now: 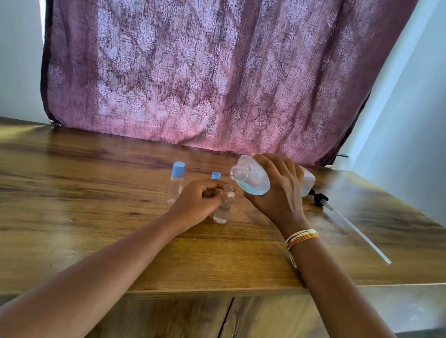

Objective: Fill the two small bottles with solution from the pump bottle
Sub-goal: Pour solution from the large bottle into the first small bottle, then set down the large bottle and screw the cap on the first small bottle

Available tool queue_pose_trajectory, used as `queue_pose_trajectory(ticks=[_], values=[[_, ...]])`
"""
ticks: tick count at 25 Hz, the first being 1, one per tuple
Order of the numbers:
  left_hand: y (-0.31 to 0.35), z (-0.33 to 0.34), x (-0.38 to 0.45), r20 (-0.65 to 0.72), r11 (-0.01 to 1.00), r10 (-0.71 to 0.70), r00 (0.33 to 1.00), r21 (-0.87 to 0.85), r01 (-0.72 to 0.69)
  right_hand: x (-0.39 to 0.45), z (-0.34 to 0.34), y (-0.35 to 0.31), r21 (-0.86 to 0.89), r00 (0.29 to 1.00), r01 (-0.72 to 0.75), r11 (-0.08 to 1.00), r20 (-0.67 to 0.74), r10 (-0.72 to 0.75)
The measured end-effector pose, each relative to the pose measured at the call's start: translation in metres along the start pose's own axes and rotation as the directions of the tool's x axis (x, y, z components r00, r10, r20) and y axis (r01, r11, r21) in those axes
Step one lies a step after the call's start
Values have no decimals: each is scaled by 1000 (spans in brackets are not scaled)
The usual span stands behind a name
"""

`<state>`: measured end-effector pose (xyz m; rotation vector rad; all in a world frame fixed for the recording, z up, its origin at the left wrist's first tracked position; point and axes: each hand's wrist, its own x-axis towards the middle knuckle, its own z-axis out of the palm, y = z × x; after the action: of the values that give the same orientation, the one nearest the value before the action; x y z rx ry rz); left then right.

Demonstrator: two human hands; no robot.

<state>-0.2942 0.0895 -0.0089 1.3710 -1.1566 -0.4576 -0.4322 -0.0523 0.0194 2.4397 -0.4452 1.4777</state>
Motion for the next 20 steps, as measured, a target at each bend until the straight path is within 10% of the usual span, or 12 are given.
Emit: queue_pose_trajectory(ticks=[8, 13, 20], values=[[1, -1, 0, 4, 1000, 14, 1000, 12, -14, 13, -18, -4, 253, 966, -257, 933, 43, 254], [-1, -3, 0, -1, 1000, 20, 1000, -19, -20, 40, -34, 15, 521, 802, -576, 630, 214, 557], [-3, -3, 2, -4, 999, 48, 999, 19, -48, 49, -32, 35, 702, 681, -663, 259, 421, 600]])
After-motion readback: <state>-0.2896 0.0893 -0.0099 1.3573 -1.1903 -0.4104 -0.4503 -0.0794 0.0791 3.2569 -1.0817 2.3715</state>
